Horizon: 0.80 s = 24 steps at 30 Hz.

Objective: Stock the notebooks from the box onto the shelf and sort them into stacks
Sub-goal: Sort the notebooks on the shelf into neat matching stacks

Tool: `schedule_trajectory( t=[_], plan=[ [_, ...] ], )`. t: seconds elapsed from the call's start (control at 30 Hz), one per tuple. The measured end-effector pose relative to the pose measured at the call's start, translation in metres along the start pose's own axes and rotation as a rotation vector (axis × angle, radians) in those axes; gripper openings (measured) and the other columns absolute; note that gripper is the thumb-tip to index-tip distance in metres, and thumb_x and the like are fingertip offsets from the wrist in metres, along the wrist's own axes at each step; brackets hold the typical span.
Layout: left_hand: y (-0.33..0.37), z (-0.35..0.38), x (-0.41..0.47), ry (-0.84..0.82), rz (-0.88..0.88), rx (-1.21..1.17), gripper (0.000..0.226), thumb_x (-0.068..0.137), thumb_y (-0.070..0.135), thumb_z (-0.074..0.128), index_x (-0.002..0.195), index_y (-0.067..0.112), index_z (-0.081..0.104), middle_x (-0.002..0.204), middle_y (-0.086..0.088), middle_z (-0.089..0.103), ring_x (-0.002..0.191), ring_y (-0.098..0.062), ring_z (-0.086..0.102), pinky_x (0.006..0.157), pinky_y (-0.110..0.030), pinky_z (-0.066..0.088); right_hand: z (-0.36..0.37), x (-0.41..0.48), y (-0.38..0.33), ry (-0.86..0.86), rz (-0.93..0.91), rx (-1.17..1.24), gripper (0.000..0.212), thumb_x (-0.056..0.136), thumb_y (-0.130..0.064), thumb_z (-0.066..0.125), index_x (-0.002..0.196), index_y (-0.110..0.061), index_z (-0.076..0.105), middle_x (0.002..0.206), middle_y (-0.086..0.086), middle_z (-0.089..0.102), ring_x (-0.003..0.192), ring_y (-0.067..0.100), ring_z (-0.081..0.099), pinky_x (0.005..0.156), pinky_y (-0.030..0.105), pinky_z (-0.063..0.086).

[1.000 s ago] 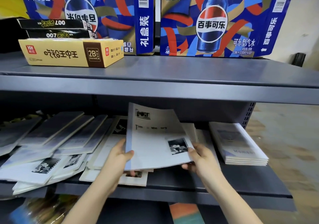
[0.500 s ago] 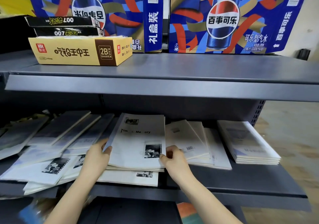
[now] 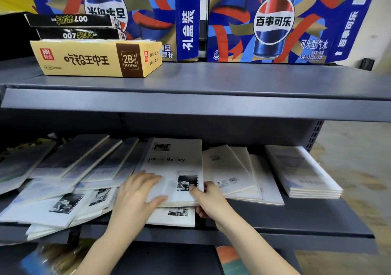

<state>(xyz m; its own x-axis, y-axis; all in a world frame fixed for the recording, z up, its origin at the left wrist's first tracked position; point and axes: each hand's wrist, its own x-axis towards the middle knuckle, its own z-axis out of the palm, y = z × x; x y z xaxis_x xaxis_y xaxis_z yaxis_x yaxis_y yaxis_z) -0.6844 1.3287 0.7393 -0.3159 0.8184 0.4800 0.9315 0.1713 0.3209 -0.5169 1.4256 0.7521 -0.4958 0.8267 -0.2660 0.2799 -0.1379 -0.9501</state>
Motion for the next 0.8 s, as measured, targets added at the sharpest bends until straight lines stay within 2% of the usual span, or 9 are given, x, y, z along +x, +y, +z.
schedule_trajectory(
  t=[0.13, 0.2, 0.3, 0.37, 0.43, 0.53, 0.63, 0.7, 0.8],
  plan=[
    [0.004, 0.012, -0.005, -0.227, 0.164, 0.209, 0.073, 0.060, 0.073, 0.041, 0.120, 0.032, 0.050, 0.118, 0.005, 0.061, 0.116, -0.016, 0.043, 0.091, -0.037, 0.043, -0.002, 0.002, -0.005, 0.012, 0.018, 0.109, 0.025, 0.090, -0.029, 0.056, 0.104, -0.010, 0.051, 0.064, 0.002, 0.049, 0.041, 0.008, 0.041, 0.038, 0.019, 0.030],
    [0.007, 0.015, -0.007, -0.216, 0.177, 0.219, 0.073, 0.062, 0.069, 0.040, 0.122, 0.028, 0.049, 0.119, 0.003, 0.059, 0.113, -0.019, 0.046, 0.090, -0.034, 0.034, -0.004, 0.000, -0.006, -0.010, 0.018, 0.183, 0.020, 0.091, -0.028, 0.057, 0.100, -0.011, 0.051, 0.063, 0.000, 0.048, 0.040, 0.006, 0.040, 0.038, 0.018, 0.029],
    [0.018, 0.015, -0.007, -0.150, 0.196, 0.222, 0.063, 0.070, 0.060, 0.043, 0.123, 0.026, 0.048, 0.117, -0.003, 0.060, 0.107, -0.021, 0.052, 0.083, -0.036, 0.043, -0.007, -0.004, -0.005, -0.066, -0.039, 0.140, 0.023, 0.093, -0.029, 0.054, 0.106, -0.010, 0.052, 0.067, 0.001, 0.050, 0.042, 0.007, 0.043, 0.041, 0.019, 0.035],
    [0.026, 0.019, -0.006, -0.102, 0.248, 0.210, 0.058, 0.072, 0.050, 0.061, 0.123, 0.027, 0.047, 0.117, -0.005, 0.060, 0.102, -0.024, 0.059, 0.078, -0.037, 0.049, -0.006, -0.006, -0.005, -0.116, -0.079, 0.095, 0.025, 0.095, -0.032, 0.050, 0.109, -0.011, 0.052, 0.068, 0.001, 0.052, 0.044, 0.008, 0.047, 0.044, 0.020, 0.040],
    [0.033, 0.023, -0.003, -0.094, 0.265, 0.191, 0.078, 0.051, 0.035, 0.086, 0.119, 0.026, 0.048, 0.112, -0.005, 0.063, 0.097, -0.025, 0.062, 0.076, -0.036, 0.051, -0.005, -0.008, -0.004, -0.152, -0.086, 0.081, 0.029, 0.096, -0.036, 0.047, 0.111, -0.011, 0.052, 0.068, 0.001, 0.054, 0.047, 0.009, 0.051, 0.047, 0.021, 0.044],
    [0.037, 0.027, 0.001, -0.065, 0.242, 0.213, 0.095, 0.032, 0.016, 0.091, 0.117, 0.026, 0.048, 0.104, -0.004, 0.065, 0.088, -0.026, 0.064, 0.071, -0.036, 0.052, -0.009, -0.007, -0.006, -0.173, -0.047, 0.087, 0.031, 0.098, -0.041, 0.041, 0.108, -0.014, 0.053, 0.071, 0.004, 0.056, 0.052, 0.011, 0.055, 0.050, 0.021, 0.047],
    [0.041, 0.032, 0.000, -0.076, 0.233, 0.256, 0.098, 0.029, 0.013, 0.091, 0.117, 0.027, 0.050, 0.102, -0.005, 0.066, 0.086, -0.029, 0.065, 0.069, -0.039, 0.051, -0.024, 0.000, -0.006, -0.022, -0.075, -0.079, 0.026, 0.100, -0.031, 0.037, 0.109, -0.013, 0.054, 0.074, 0.000, 0.056, 0.060, 0.010, 0.056, 0.053, 0.020, 0.047],
    [0.043, 0.035, -0.001, -0.115, 0.219, 0.277, 0.097, 0.029, 0.016, 0.092, 0.116, 0.026, 0.050, 0.102, -0.007, 0.066, 0.087, -0.031, 0.064, 0.070, -0.040, 0.051, -0.041, 0.009, -0.003, 0.121, -0.135, -0.192, 0.025, 0.097, -0.018, 0.040, 0.116, -0.011, 0.054, 0.083, 0.000, 0.060, 0.071, 0.015, 0.058, 0.062, 0.024, 0.047],
    [0.047, 0.037, 0.002, -0.171, 0.195, 0.292, 0.095, 0.030, 0.046, 0.091, 0.113, 0.023, 0.050, 0.100, -0.008, 0.065, 0.086, -0.031, 0.065, 0.069, -0.041, 0.053, -0.073, 0.017, -0.001, 0.285, -0.164, -0.306, 0.029, 0.091, -0.009, 0.042, 0.115, -0.007, 0.058, 0.105, 0.011, 0.067, 0.094, 0.026, 0.061, 0.076, 0.029, 0.045]
  ],
)
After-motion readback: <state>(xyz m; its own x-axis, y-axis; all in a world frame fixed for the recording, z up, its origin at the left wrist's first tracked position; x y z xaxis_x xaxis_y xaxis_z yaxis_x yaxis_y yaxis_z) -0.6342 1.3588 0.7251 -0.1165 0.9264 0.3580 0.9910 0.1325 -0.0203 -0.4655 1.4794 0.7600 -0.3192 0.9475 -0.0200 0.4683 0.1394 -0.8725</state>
